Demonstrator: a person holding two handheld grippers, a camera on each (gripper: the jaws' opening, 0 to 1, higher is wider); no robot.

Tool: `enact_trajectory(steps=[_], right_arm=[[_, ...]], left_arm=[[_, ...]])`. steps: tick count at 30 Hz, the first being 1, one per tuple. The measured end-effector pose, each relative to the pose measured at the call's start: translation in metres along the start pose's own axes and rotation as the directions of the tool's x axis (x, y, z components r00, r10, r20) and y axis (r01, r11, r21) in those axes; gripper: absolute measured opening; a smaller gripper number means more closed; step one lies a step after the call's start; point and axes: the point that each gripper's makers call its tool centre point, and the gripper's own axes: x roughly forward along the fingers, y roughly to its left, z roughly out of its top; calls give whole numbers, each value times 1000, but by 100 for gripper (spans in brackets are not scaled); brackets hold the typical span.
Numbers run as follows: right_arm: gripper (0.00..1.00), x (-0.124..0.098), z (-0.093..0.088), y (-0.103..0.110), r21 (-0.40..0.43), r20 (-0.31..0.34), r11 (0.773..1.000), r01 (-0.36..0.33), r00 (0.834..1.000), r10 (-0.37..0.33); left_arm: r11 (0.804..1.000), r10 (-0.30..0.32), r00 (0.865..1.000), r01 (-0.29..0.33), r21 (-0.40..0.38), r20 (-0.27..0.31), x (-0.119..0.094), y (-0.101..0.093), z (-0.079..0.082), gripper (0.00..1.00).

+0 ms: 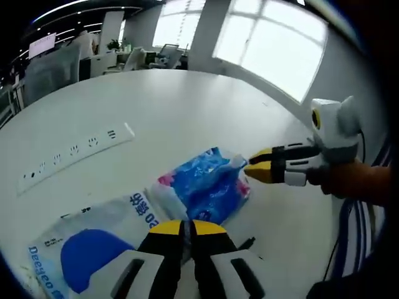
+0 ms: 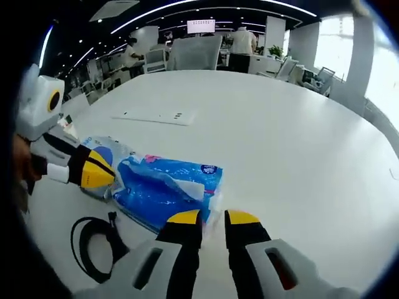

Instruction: Arrange the tabletop items into an orderly group along one side of the table until the central work area is clear of visible clutter.

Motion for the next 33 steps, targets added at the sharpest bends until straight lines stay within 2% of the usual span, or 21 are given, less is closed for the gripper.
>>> enact_trajectory(steps=[7,14,19,23,26,29,33], right_arm=[[21,-14,7,19,11,43,999,-40,998,39],[30,-35,9,43,7,76,998,-67,995,66],[35,-53,11,57,-2,99,996,-91,991,90],[41,-69,11,74,-65,121,990,-121,984,128],[46,-82,12,81,-67,146,989,-135,979,143],[51,-85,13,82,-60,165,988,-141,975,149],[57,-102,15,93,-83,193,986,-143,968,157]], left_arm=[[999,-25,999,23,43,38,-12,-6,6,10],[996,-42,996,35,82,84,-41,-12,3,13],[993,-48,992,35,117,118,-68,-17,-10,19],[993,-24,989,7,116,145,-97,-9,-30,24],[996,-12,986,-3,91,167,-111,-9,-38,31],[997,1,982,-17,79,187,-127,-10,-48,32],[998,35,978,-46,49,203,-148,-3,-65,37]])
